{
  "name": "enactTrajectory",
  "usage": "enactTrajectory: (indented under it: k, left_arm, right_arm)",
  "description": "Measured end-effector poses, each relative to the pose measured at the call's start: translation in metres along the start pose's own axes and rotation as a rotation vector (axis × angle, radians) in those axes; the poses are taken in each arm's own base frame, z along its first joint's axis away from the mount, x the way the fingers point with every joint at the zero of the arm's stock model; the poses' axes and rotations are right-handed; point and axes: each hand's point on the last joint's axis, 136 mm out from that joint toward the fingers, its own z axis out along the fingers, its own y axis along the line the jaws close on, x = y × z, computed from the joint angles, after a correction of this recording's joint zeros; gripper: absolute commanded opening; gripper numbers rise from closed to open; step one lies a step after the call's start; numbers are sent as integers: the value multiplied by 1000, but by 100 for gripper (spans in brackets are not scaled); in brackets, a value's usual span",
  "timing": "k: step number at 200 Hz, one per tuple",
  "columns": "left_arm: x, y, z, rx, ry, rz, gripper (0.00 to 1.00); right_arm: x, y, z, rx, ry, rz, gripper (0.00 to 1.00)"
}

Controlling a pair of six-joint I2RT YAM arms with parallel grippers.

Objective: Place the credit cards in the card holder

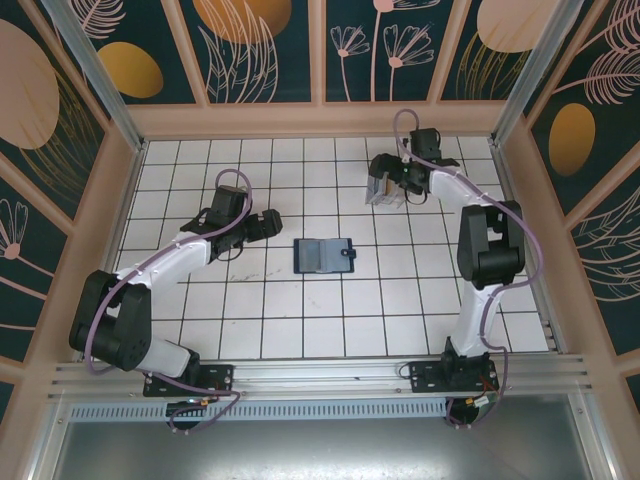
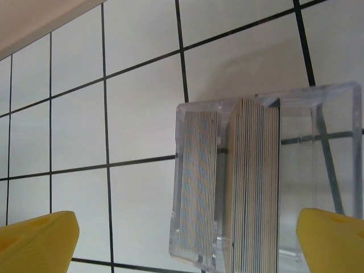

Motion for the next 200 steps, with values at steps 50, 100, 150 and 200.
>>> enactTrajectory:
  k: [50, 100, 150, 200]
  left_arm:
    - [0, 1, 0, -2, 2, 0, 99]
    - [-4, 1, -5, -11, -22, 1, 99]
    - [-4, 3, -6, -14, -28, 0, 98]
    - [-2, 4, -8, -11, -32, -3, 99]
  right_arm:
    - [-5, -1, 11, 10, 21, -6, 99]
    - [-1, 7, 16, -39, 60, -13, 99]
    - [2, 17, 15, -104, 86, -11, 99]
    - [4, 23, 14, -149, 87, -15, 99]
